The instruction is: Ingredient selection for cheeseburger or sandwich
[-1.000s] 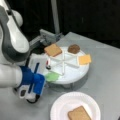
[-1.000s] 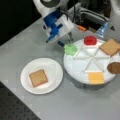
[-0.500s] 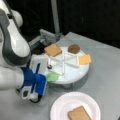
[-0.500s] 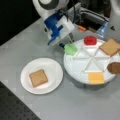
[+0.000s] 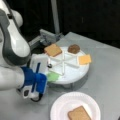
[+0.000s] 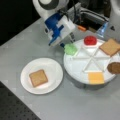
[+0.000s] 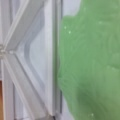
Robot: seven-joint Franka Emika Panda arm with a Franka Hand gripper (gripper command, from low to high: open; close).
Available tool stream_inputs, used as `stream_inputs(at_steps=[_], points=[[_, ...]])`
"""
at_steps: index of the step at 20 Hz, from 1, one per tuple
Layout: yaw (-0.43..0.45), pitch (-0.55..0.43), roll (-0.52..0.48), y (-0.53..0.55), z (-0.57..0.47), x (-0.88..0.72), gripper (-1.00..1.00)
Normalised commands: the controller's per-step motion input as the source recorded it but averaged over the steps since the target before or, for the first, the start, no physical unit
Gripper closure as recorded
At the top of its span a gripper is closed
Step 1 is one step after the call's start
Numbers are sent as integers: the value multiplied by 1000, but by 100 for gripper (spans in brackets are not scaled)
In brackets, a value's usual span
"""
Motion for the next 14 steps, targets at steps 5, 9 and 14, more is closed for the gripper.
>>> stream_inputs(at_steps=[5, 9, 14], points=[[79, -30, 189, -134, -50, 118, 100], [67, -24, 183, -118, -42, 116, 100], [62, -21, 189, -121, -38, 114, 100]])
